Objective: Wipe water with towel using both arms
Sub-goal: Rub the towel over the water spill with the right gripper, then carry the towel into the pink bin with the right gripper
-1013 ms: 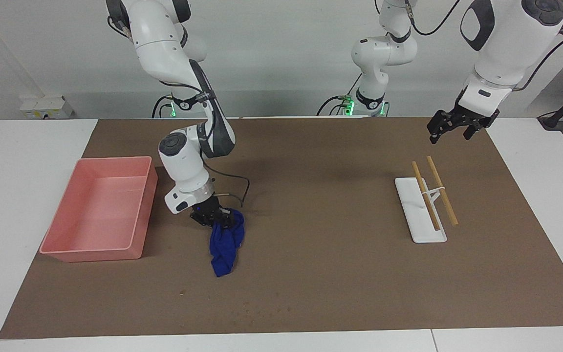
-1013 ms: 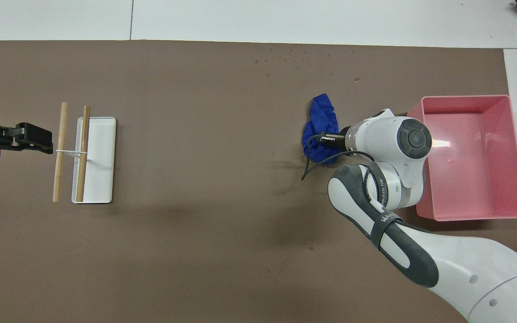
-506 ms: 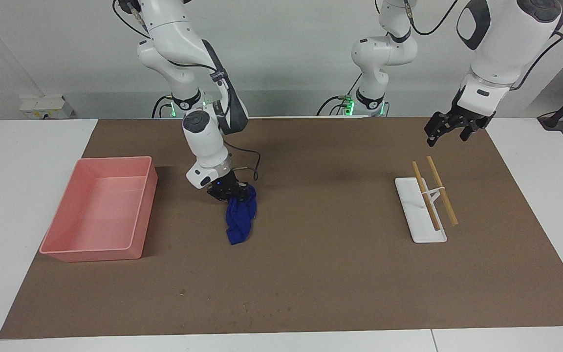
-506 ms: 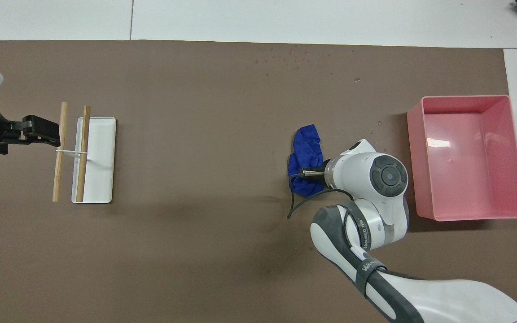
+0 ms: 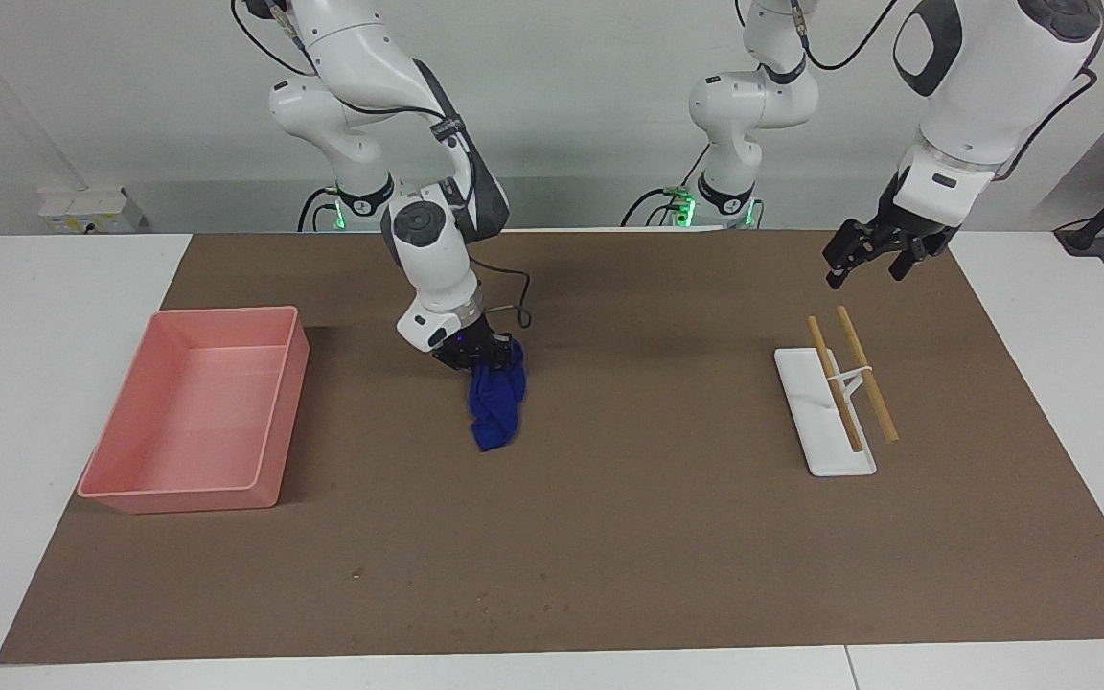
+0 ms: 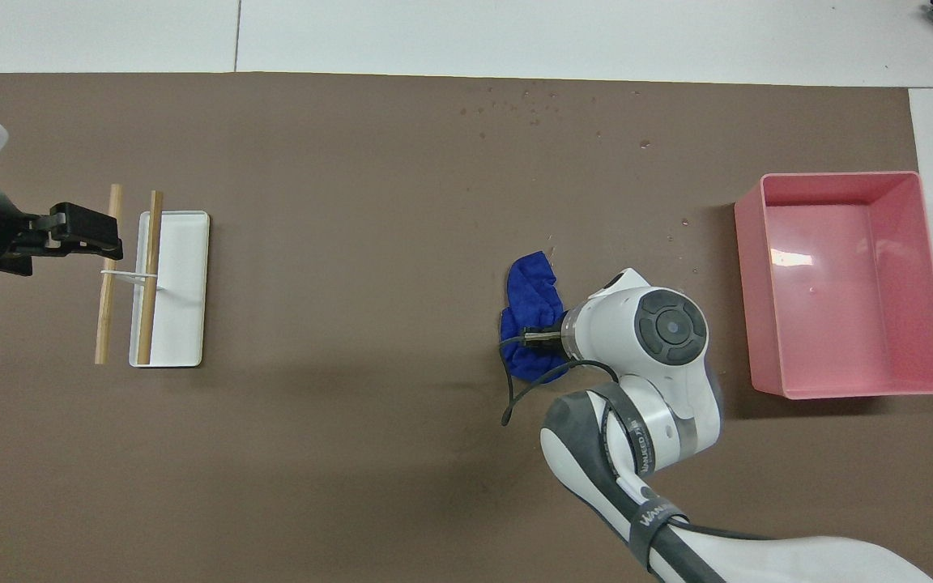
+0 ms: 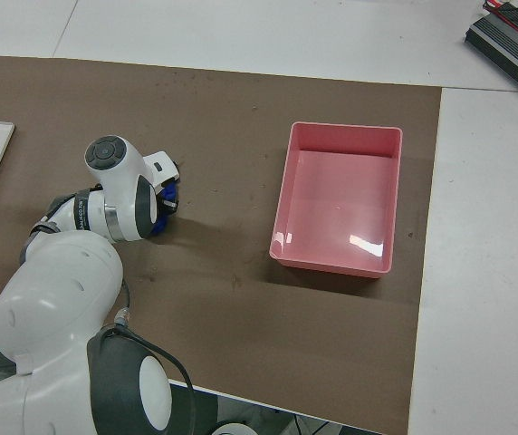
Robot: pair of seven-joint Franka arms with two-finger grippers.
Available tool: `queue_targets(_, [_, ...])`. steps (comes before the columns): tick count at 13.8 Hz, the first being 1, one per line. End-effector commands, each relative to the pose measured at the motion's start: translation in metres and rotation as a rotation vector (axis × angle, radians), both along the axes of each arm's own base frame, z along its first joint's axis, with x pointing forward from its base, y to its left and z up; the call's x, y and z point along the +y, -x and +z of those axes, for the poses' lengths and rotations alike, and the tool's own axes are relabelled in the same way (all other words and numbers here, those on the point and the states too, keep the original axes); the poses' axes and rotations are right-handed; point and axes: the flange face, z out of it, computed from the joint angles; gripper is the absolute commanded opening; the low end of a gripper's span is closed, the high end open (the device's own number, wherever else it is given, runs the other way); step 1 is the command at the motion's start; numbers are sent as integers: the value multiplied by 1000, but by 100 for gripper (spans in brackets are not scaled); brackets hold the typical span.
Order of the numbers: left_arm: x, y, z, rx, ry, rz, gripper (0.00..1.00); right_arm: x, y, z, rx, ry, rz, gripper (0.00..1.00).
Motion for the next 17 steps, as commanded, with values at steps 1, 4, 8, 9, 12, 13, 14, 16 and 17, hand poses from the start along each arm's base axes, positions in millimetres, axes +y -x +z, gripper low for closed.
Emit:
queue_targets(1, [-1, 1, -1, -12, 12, 7, 100, -53, -19, 72, 6, -5, -87, 0])
queue_targets(4, [-1, 2, 0, -4, 13, 8, 100, -106, -38, 150, -20, -13, -153, 0])
queue_targets(8, [-4, 2, 2, -12, 12, 3, 100, -187, -53, 212, -71, 55, -182, 0])
queue_targets(9, [-3, 2, 1, -9, 11, 3, 100, -216, -57, 224, -95, 111, -154, 0])
queue_targets(12, [-4, 2, 3, -13, 12, 3, 100, -287, -55, 224, -96, 191, -113, 0])
queue_targets(13, [-4, 1, 3, -16, 12, 3, 100, -307, -52, 217, -78, 204, -120, 0])
queue_targets(14, [-4, 0, 3, -21, 13, 4, 100, -327, -45, 206, -55, 208, -104, 0])
queue_targets(16, [-4, 1, 2, -21, 13, 4, 100, -343, -34, 185, -12, 209, -68, 0])
queue_targets(17, [-3, 2, 1, -19, 12, 5, 100, -358, -29, 168, 16, 205, -40, 0])
